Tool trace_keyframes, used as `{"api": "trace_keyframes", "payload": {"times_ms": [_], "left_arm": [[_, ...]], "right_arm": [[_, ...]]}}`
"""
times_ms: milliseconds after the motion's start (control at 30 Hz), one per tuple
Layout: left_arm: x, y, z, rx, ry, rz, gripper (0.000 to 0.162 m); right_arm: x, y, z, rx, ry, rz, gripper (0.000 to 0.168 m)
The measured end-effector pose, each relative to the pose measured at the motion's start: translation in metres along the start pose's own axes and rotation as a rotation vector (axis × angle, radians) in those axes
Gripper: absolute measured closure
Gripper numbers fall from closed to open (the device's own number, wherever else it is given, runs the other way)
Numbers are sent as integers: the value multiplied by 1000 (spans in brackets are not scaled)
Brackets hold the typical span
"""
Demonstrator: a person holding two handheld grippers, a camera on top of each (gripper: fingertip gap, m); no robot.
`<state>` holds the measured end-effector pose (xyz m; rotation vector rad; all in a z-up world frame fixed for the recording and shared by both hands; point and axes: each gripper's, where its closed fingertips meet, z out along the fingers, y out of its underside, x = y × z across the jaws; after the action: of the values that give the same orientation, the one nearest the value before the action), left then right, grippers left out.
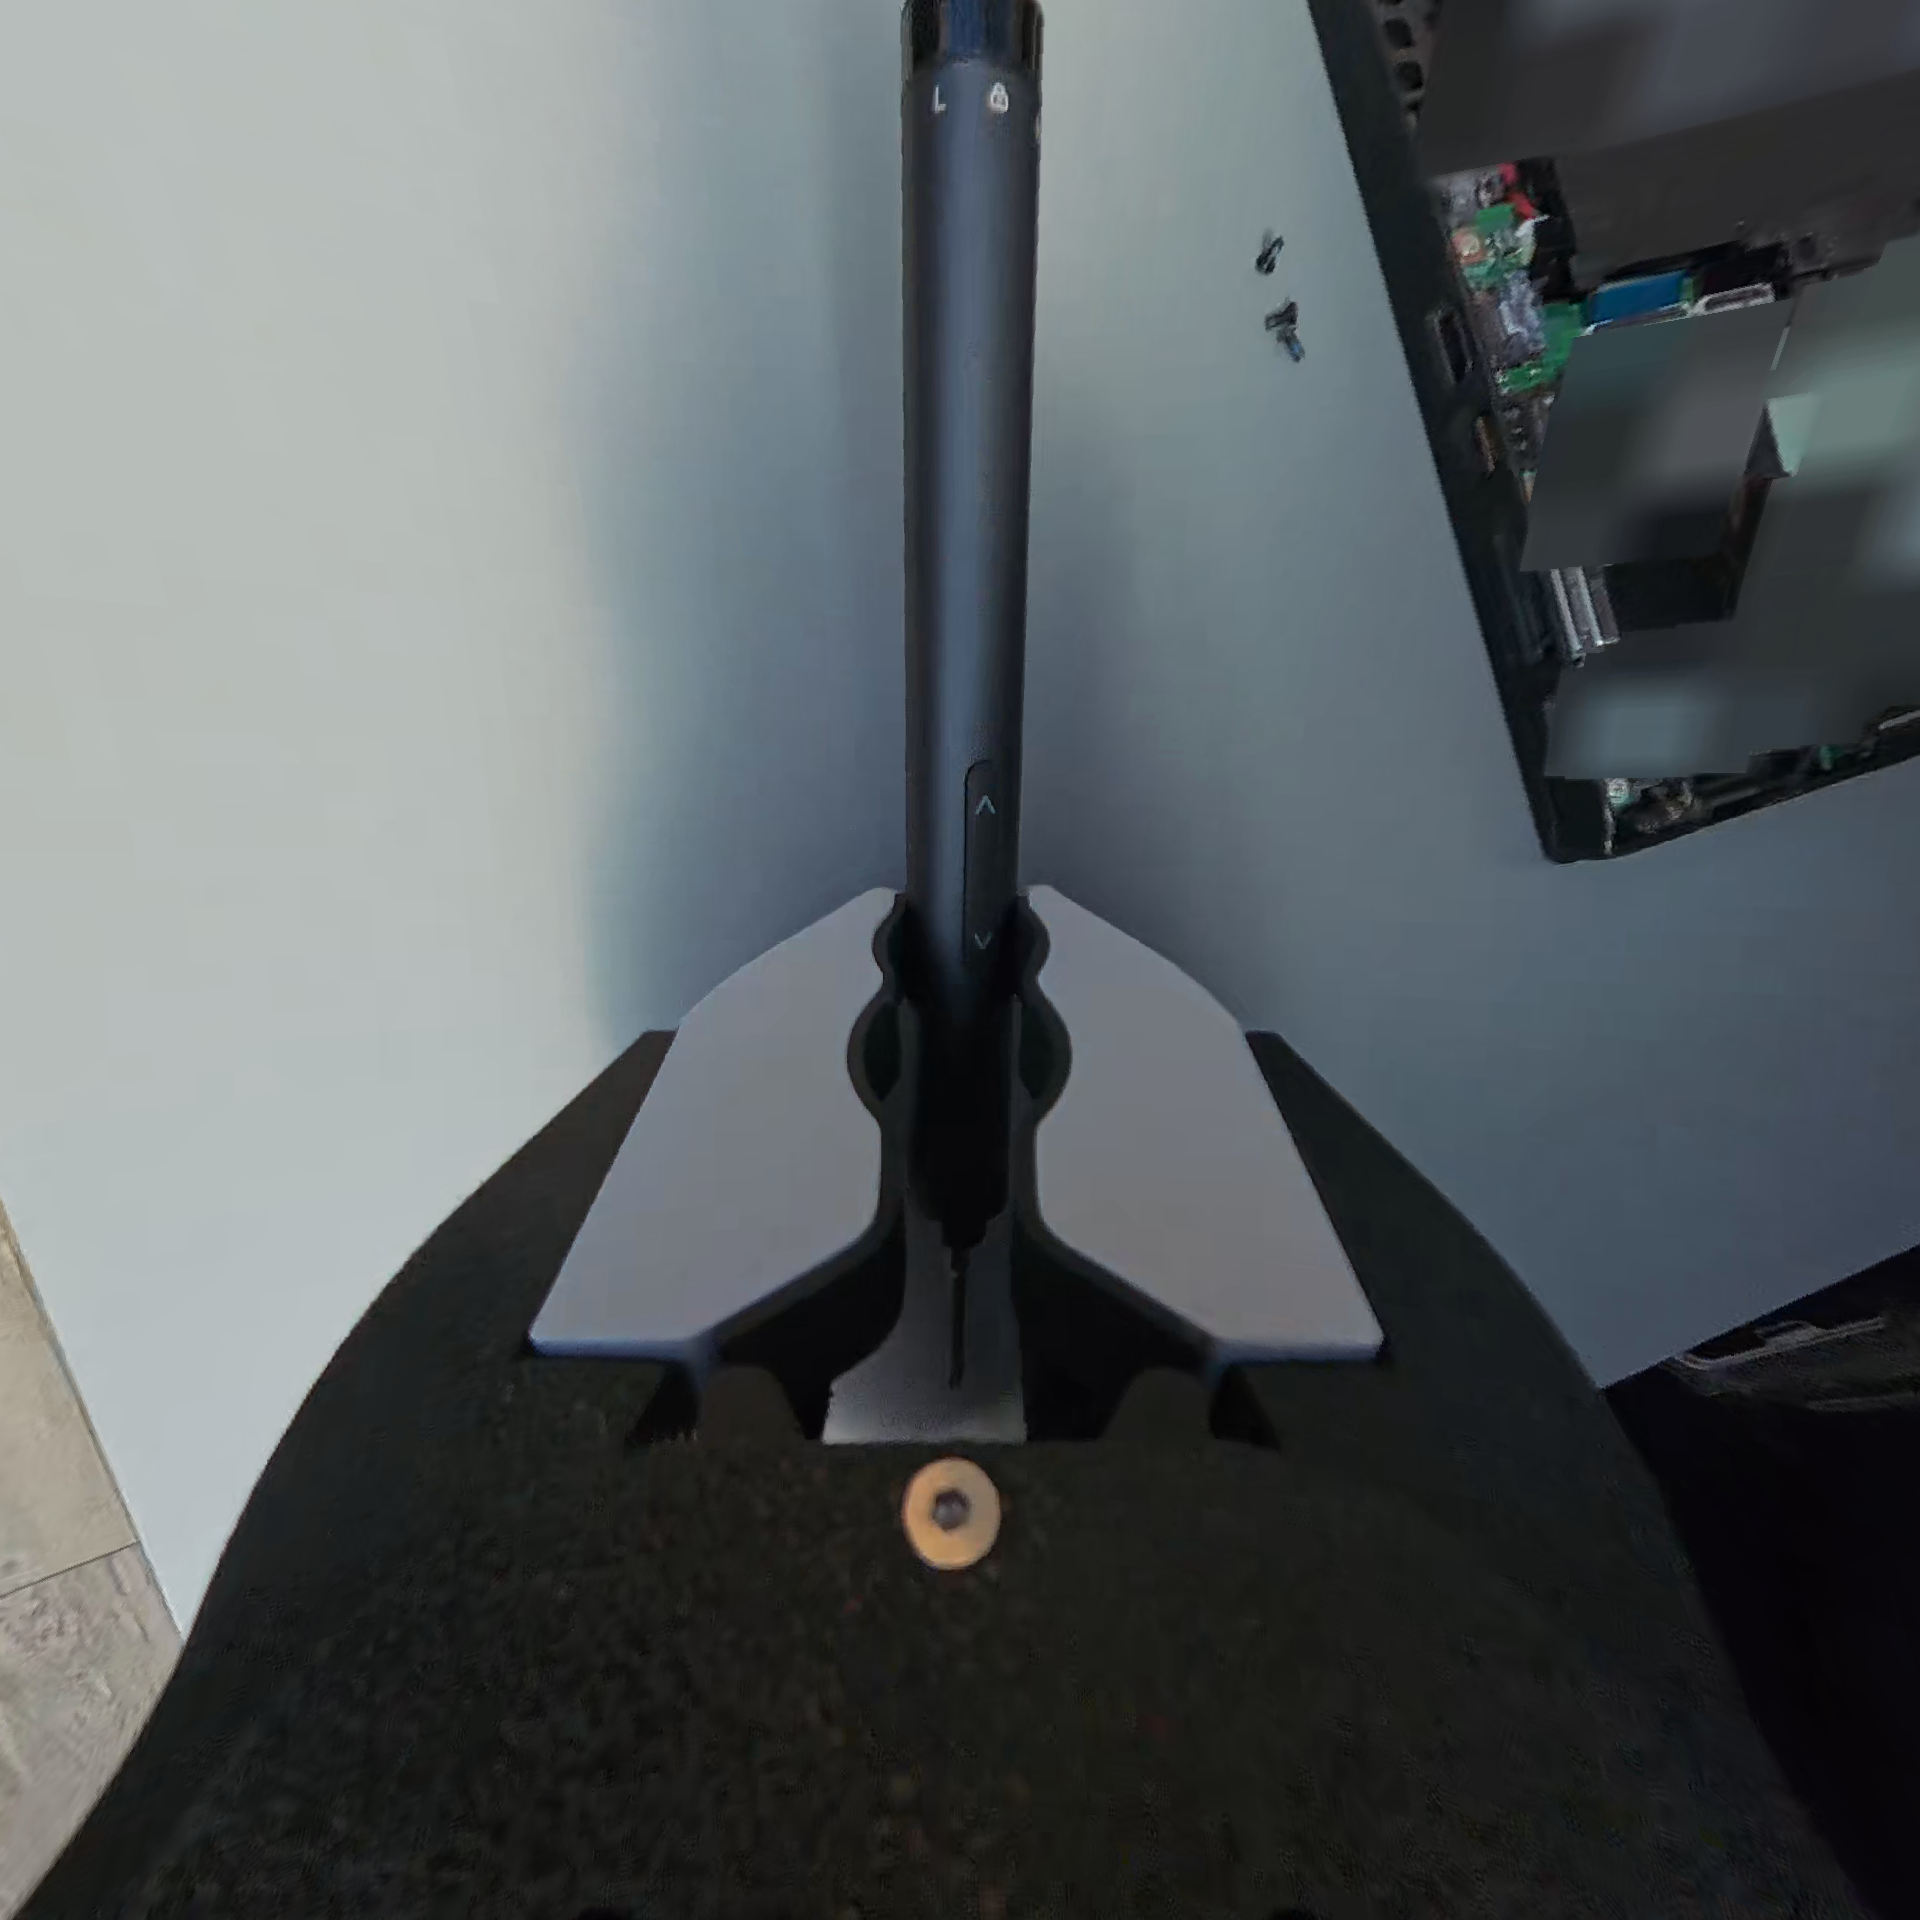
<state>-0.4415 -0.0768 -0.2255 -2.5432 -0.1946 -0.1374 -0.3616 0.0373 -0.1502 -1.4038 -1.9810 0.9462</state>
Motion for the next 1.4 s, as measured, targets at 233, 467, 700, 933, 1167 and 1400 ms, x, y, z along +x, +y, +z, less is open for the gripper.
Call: {"api": "trace_keyframes", "payload": {"times_ms": [233,467,700,933,1167,1400], "left_arm": [[2,2,5,-192,-51,-23,145],[10,1,6,-233,-90,-38,134],[14,-1,7,-125,-35,-6,121],[17,-8,7,-10,111,-47,124],[13,-19,7,76,225,-94,128],[10,-41,0,145,296,-55,129]], "right_arm": [[15,15,30,-224,-132,-253,138],[20,34,52,-372,-299,-411,141],[25,38,69,-414,-277,-493,152],[22,43,75,-432,-302,-471,157],[22,44,75,-432,-310,-446,167],[20,16,64,-245,-234,-352,167]]}}
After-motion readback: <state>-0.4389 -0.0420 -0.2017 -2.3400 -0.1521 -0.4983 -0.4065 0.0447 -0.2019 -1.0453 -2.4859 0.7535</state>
